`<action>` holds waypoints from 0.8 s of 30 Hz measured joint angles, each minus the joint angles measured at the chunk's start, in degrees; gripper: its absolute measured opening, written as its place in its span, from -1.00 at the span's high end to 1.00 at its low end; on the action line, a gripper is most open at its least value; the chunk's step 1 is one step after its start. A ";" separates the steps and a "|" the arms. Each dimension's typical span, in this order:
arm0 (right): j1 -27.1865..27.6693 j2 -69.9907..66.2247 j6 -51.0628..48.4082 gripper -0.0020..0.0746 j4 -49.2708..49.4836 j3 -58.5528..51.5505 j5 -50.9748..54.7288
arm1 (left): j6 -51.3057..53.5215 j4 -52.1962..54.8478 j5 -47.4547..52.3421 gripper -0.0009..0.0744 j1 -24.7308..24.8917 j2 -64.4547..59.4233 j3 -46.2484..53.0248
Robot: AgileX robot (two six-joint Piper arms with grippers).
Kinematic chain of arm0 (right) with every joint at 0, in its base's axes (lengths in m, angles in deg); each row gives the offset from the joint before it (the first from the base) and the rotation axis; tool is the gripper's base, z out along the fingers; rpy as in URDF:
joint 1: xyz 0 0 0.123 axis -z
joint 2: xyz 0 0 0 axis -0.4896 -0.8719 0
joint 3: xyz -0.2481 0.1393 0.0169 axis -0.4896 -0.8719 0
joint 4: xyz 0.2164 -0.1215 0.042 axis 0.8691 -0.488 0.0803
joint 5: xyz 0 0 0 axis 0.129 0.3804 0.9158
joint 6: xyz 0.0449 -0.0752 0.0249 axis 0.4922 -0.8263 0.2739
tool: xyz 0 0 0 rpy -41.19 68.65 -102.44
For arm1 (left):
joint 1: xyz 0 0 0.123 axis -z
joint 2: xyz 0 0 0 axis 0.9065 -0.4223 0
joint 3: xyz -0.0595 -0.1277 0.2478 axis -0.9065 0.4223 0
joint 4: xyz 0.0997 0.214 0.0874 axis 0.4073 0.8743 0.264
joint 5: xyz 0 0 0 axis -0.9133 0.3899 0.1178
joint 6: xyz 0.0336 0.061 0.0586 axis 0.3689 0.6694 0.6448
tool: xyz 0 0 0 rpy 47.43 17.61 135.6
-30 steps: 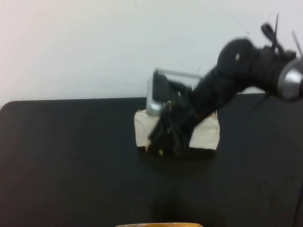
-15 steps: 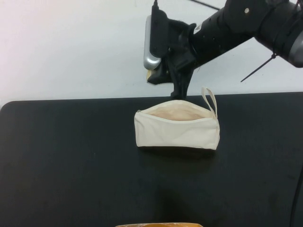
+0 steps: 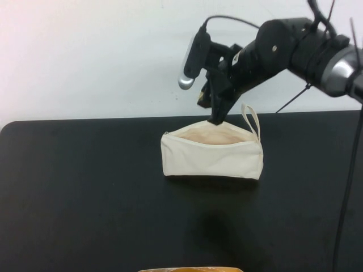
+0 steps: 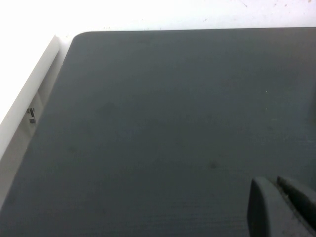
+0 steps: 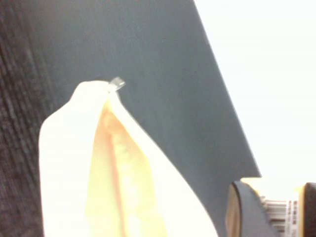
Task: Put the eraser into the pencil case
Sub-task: Place the eraser on the pencil case
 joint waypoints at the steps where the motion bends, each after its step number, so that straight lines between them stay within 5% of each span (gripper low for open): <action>1: 0.00 -0.34 0.57 0.42 0.00 0.00 0.52 | 0.00 0.00 0.00 0.98 0.00 0.00 0.00; 16: 0.00 -1.36 9.46 0.39 0.21 0.00 9.75 | 0.00 0.00 0.00 0.98 0.00 0.00 0.00; 24: 0.00 -1.74 12.94 -0.29 0.21 0.00 8.37 | 0.00 0.00 0.00 0.98 0.00 0.00 0.00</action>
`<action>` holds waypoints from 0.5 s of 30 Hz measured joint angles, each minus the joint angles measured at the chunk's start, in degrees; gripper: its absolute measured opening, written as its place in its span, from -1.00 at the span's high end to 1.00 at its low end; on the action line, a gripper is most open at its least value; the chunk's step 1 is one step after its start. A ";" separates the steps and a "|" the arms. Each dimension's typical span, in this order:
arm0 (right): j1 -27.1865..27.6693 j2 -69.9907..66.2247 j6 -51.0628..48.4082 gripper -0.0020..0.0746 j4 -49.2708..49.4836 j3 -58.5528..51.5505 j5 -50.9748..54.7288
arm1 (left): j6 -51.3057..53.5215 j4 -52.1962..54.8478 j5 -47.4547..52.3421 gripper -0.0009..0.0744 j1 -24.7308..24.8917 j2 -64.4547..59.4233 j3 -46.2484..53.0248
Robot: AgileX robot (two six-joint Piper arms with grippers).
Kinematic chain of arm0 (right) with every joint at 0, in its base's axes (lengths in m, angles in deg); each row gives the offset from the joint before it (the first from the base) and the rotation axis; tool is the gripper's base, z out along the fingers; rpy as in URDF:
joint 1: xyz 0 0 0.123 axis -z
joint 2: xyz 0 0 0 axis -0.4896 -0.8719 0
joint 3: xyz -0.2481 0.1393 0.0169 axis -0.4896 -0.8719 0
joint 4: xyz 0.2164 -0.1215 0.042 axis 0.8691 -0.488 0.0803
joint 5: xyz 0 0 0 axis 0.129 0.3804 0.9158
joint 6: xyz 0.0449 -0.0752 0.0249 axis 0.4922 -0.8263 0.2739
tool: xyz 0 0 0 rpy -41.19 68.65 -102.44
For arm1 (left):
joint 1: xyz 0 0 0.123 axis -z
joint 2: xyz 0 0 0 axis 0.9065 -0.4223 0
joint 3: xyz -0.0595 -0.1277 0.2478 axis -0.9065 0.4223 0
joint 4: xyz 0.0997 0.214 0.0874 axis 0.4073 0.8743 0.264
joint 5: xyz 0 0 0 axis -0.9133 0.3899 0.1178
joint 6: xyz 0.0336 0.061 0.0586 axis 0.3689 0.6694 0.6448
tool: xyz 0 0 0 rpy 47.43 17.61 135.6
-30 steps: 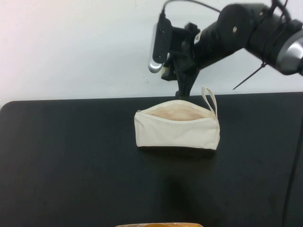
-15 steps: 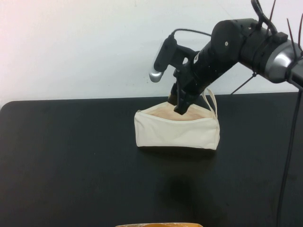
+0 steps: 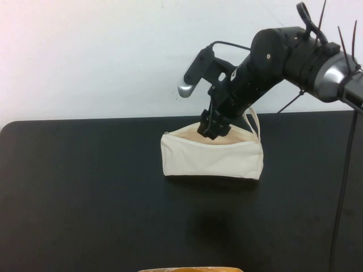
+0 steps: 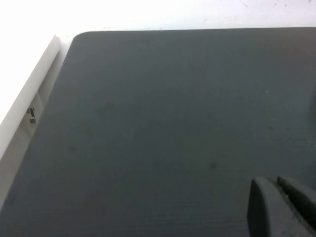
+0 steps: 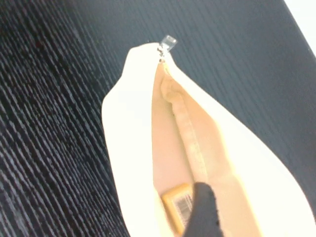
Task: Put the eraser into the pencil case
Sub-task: Place the eraser on the pencil case
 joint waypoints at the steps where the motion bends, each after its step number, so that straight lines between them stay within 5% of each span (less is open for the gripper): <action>1: 0.00 0.00 0.10 -0.32 0.00 0.00 0.02 | 0.00 0.00 0.00 0.98 0.00 0.00 0.00; 8: 0.00 1.03 0.22 -0.24 0.00 0.00 0.85 | 0.00 0.00 0.00 0.98 0.00 0.00 0.00; 15: 0.00 10.95 0.22 0.59 -3.84 0.00 7.09 | 0.00 0.00 0.00 0.98 0.00 0.00 0.00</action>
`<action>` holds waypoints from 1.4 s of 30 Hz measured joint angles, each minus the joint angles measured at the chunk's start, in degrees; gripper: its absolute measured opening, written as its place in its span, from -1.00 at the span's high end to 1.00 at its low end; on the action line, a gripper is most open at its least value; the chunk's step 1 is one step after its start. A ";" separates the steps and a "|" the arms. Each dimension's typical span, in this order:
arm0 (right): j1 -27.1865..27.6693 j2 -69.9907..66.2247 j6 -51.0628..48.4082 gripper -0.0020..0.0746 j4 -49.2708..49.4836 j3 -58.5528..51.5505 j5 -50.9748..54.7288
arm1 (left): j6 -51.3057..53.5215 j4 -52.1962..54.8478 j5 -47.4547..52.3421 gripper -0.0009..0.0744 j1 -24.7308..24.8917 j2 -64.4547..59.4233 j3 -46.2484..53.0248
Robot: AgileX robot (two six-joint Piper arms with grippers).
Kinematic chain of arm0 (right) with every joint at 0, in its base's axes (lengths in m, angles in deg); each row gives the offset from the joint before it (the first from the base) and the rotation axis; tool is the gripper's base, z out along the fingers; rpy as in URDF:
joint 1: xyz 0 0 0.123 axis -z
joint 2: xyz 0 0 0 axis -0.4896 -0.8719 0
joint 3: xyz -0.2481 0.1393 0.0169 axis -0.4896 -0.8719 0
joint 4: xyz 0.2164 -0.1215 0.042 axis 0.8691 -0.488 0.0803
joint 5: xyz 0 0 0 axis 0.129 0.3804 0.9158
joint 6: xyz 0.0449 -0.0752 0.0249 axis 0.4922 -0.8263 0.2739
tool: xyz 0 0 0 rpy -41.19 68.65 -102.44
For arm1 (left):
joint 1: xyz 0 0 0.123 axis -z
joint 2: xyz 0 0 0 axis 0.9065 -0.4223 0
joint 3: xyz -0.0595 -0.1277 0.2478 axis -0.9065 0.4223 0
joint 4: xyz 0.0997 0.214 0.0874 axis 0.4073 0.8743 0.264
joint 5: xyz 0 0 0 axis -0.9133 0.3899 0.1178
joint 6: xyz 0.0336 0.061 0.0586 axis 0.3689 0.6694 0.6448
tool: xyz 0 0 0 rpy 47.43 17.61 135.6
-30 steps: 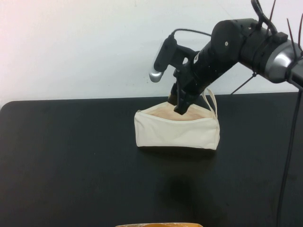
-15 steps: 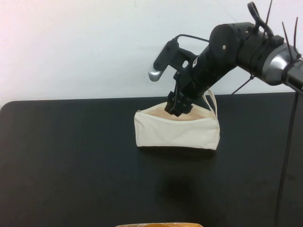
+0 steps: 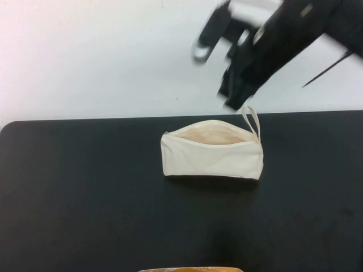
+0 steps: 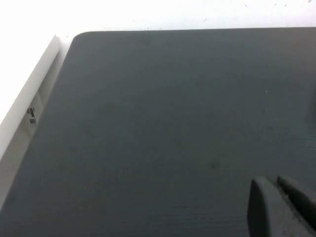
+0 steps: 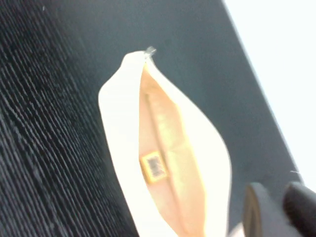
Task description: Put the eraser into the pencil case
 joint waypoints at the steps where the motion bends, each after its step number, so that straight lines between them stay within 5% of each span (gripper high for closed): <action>1: 0.00 2.23 0.02 0.72 -0.54 0.00 0.96 | 0.00 0.00 0.00 0.98 0.00 0.00 0.00; 5: 0.00 10.97 2.46 0.90 -1.78 0.00 2.44 | 0.00 0.00 0.00 0.98 0.00 0.00 0.00; 15: 0.00 28.69 9.21 0.94 -12.10 -3.62 1.04 | 0.00 0.00 0.00 0.98 0.00 0.00 0.00; 31: 0.00 65.54 17.22 0.94 -12.93 -59.45 -27.90 | 0.00 0.00 0.00 0.98 0.00 0.00 0.00; 42: 0.00 84.86 21.98 0.95 -12.93 -80.37 -31.53 | 0.00 0.00 0.00 0.98 0.00 0.00 0.00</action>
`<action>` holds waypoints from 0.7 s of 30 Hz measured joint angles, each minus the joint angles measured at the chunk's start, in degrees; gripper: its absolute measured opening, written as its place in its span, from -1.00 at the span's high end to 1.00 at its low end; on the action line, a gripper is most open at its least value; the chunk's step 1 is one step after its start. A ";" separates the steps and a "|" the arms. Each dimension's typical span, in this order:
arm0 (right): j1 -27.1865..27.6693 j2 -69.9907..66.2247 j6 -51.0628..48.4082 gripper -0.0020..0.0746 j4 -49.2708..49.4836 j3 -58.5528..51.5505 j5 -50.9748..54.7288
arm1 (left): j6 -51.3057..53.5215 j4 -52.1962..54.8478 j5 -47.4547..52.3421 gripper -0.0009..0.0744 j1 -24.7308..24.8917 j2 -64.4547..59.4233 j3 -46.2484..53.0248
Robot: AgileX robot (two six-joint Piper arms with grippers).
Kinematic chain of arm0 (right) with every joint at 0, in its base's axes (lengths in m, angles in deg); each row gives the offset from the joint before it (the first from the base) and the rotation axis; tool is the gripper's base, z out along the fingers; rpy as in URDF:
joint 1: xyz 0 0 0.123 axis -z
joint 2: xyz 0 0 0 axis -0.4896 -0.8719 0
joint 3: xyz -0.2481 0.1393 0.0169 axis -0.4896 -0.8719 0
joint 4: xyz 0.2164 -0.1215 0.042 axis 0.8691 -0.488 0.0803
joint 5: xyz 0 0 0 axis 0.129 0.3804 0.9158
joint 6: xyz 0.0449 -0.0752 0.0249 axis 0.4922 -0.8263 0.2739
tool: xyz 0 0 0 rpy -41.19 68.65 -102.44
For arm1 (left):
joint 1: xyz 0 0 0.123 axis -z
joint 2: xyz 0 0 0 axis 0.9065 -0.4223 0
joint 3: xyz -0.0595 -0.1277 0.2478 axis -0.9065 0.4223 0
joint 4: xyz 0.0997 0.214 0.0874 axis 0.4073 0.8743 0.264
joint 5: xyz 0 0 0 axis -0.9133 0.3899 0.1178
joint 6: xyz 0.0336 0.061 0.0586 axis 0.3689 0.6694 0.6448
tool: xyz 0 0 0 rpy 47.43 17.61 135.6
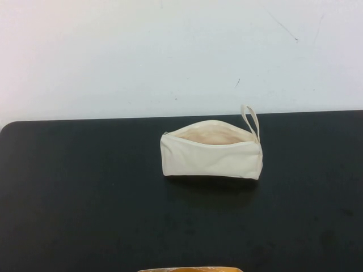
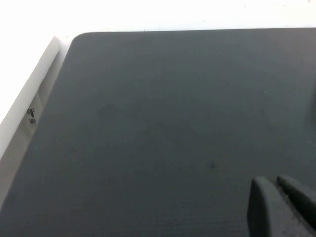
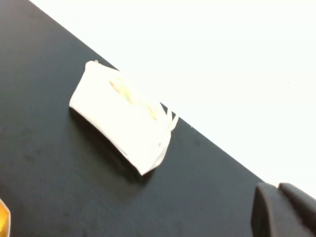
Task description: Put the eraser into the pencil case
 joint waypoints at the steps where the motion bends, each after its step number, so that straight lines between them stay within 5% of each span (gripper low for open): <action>1: 0.00 1.03 0.11 0.95 0.00 -0.85 0.00 | 0.00 0.00 0.00 0.98 0.00 0.00 0.00; 21: 0.00 3.31 0.23 0.95 0.13 -2.83 -0.09 | 0.00 0.00 0.00 0.98 0.00 0.00 0.00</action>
